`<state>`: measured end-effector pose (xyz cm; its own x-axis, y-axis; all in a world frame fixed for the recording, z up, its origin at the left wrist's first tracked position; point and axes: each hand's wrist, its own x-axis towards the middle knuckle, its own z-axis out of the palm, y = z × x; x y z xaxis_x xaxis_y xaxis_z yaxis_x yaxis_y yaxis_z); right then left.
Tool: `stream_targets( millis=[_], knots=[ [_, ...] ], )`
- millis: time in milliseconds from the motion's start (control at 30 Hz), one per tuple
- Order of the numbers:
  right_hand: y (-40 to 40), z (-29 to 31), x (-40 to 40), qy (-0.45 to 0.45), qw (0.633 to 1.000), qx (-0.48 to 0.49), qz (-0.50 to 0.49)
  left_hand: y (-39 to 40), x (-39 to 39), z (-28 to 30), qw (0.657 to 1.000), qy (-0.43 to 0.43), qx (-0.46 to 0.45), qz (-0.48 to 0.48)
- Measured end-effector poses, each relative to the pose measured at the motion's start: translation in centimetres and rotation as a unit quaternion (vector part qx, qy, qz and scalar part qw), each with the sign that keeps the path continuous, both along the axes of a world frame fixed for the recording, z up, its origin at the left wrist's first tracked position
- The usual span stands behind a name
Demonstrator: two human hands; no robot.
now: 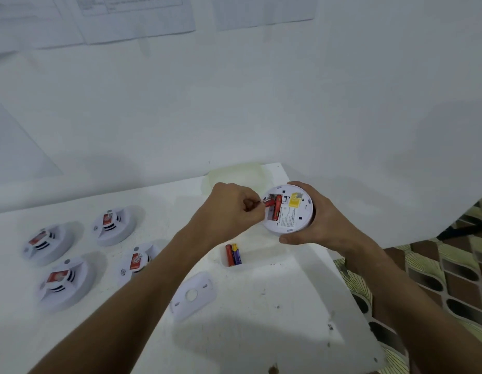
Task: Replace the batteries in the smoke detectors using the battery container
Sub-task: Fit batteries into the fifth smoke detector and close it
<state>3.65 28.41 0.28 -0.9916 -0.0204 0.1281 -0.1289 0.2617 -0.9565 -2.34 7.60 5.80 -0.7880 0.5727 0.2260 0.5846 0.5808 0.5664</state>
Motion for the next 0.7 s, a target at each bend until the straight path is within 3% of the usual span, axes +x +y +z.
stream_targets(
  millis=[100, 200, 433, 700],
  knots=[
    [1.6, -0.2, -0.1, 0.000, 1.000, 0.008, -0.016, 0.7, -2.0, 0.2, 0.995, -0.029, 0.074, 0.065],
    [3.3, -0.4, -0.2, -0.006, 1.000, 0.004, -0.029, 0.8, -5.4, -0.5, 0.978, -0.111, 0.128, 0.125],
    [5.3, -1.1, -0.8, -0.019, 0.999, 0.012, -0.027, 2.0, -9.7, -4.1, 0.983, -0.148, -0.016, 0.110],
    [5.3, -2.3, -2.2, -0.025, 0.999, 0.020, -0.022, 3.8, -11.8, -7.2, 0.984, -0.082, -0.135, 0.084]
  ],
)
